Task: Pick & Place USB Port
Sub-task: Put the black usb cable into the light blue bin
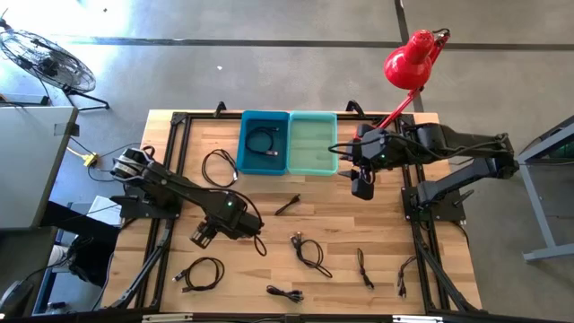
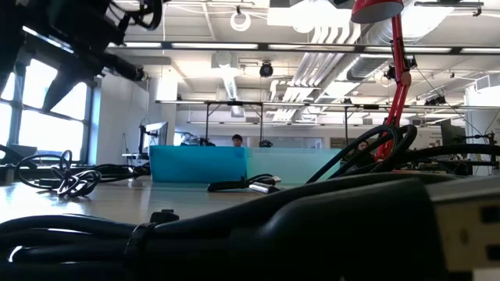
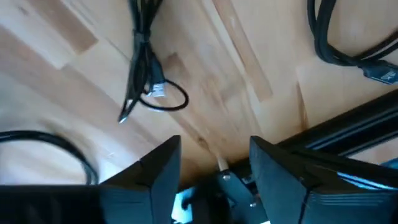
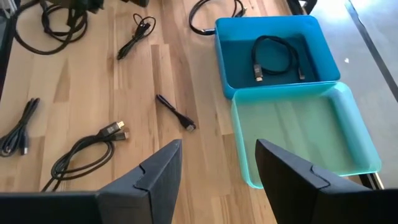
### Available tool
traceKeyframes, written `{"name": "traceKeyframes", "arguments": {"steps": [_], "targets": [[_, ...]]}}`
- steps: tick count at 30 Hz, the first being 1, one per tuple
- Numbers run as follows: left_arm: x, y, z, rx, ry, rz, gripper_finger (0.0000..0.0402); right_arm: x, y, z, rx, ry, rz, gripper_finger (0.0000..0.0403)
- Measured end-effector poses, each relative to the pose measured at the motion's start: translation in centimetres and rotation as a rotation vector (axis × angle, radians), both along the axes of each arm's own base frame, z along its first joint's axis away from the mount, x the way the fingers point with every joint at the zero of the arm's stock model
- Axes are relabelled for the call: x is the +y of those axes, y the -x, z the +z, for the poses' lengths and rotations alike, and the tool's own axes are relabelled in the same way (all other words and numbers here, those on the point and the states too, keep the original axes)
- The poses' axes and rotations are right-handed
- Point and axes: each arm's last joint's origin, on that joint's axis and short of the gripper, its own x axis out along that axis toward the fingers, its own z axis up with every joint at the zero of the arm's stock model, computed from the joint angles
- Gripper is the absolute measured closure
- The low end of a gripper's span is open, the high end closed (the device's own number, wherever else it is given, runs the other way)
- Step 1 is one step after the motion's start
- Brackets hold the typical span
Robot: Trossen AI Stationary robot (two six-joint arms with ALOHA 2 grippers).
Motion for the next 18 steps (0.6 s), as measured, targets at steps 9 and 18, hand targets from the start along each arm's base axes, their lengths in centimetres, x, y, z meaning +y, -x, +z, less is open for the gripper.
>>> {"name": "traceKeyframes", "arguments": {"steps": [9,18], "targets": [[-0.3,-0.7,-1.0,-0.092,0.042,-0.002,0.0252,0.0,0.0,0.0,0.000,0.004,0.000,0.0206],[-0.4,-1.5,-1.2,-0.188,0.012,-0.006,0.0249,0.0,-0.1,0.1,-0.008,0.001,0.004,0.0206]]}}
